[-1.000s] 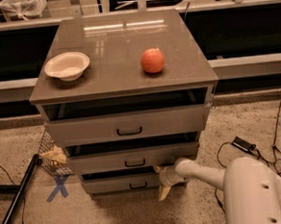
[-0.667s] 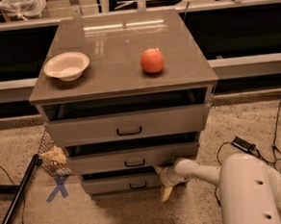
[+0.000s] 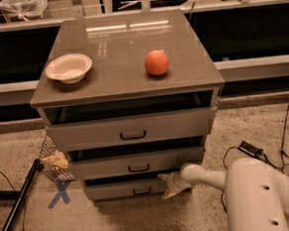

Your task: Open bottom drawer

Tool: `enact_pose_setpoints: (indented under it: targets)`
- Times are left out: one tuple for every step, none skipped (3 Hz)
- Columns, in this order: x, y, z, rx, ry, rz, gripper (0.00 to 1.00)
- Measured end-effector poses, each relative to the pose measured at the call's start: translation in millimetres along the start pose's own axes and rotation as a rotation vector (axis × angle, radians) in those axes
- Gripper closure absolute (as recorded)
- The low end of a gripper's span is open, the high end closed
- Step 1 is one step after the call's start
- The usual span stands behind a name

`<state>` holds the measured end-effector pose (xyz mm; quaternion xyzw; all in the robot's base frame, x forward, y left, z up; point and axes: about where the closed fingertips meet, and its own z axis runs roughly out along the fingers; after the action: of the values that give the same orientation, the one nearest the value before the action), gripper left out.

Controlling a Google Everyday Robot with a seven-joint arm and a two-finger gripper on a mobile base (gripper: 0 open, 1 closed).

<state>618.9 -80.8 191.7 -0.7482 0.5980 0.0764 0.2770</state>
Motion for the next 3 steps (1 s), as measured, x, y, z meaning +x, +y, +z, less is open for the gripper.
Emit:
enact_pose_setpoints:
  targets:
    - [2.2,3.2,-5.9,-0.006,-0.023,0.018,0.40]
    - [-2.3,13.7,-25.7,0.011,-0.061,0.039,0.50]
    - [-6.4,40.5,-47.2,0.004,-0.118,0.081,0.42]
